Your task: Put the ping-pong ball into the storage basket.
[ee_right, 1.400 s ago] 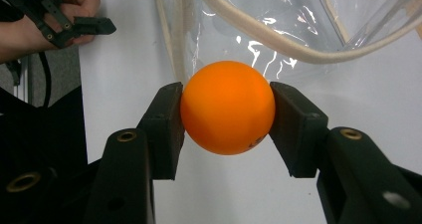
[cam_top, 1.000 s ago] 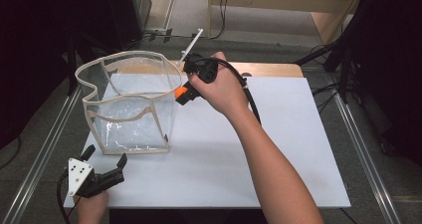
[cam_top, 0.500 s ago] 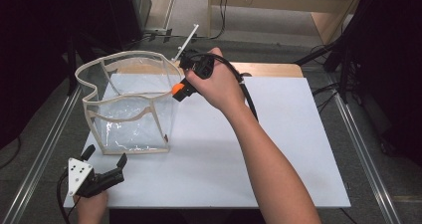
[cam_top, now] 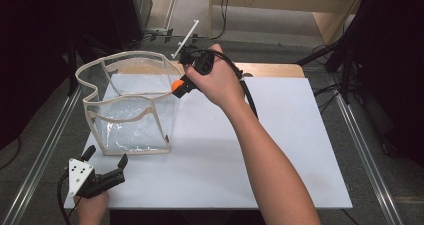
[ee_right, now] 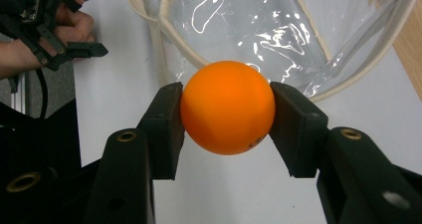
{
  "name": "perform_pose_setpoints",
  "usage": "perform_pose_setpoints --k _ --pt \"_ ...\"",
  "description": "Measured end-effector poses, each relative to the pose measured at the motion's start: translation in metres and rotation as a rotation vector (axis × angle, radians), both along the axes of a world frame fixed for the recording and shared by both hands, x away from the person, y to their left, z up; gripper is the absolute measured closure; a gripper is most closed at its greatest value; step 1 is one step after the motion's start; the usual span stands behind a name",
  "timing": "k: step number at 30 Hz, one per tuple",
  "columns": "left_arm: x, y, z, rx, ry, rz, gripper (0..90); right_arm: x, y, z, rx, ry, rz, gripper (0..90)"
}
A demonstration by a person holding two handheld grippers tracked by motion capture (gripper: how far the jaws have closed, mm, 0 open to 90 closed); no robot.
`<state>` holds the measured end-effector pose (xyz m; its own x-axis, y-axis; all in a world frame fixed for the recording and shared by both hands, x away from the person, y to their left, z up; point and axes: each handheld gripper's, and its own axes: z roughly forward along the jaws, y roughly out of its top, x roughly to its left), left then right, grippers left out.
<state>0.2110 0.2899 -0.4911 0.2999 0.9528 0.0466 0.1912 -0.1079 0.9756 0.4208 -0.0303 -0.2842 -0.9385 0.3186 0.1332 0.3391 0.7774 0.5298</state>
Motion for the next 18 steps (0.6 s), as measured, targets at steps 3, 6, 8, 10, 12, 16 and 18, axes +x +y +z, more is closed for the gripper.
perform_pose_setpoints --k 3,6,8,10,12,16,18 --pt "0.0002 -0.0001 -0.0001 -0.002 -0.002 -0.001 0.0 0.0008 0.0003 0.0017 0.001 -0.002 -0.002 48.3" --pt "0.0002 -0.0001 0.0 -0.002 -0.001 -0.001 0.0 0.0016 0.0011 0.0036 0.0 -0.005 -0.004 48.3" --pt "0.0003 0.0 0.0 -0.002 -0.001 -0.001 0.0 0.0021 0.002 0.0054 -0.001 -0.009 -0.004 48.3" --pt "0.0003 0.0 0.0 -0.002 -0.001 0.0 0.0 0.0025 0.0032 0.0068 0.0 -0.012 -0.002 48.3" --pt "0.0002 0.0 0.0 -0.002 0.0 0.0 0.0 0.003 0.0048 0.008 -0.002 -0.016 -0.003 48.3" --pt "0.0002 0.0001 0.0 -0.003 0.0 -0.001 0.0 0.0047 0.0074 0.0096 -0.003 -0.017 -0.009 48.3" --pt "0.0003 0.0002 0.0 -0.004 0.0 -0.001 0.0 0.006 0.0087 0.0096 0.001 -0.022 -0.01 48.3"
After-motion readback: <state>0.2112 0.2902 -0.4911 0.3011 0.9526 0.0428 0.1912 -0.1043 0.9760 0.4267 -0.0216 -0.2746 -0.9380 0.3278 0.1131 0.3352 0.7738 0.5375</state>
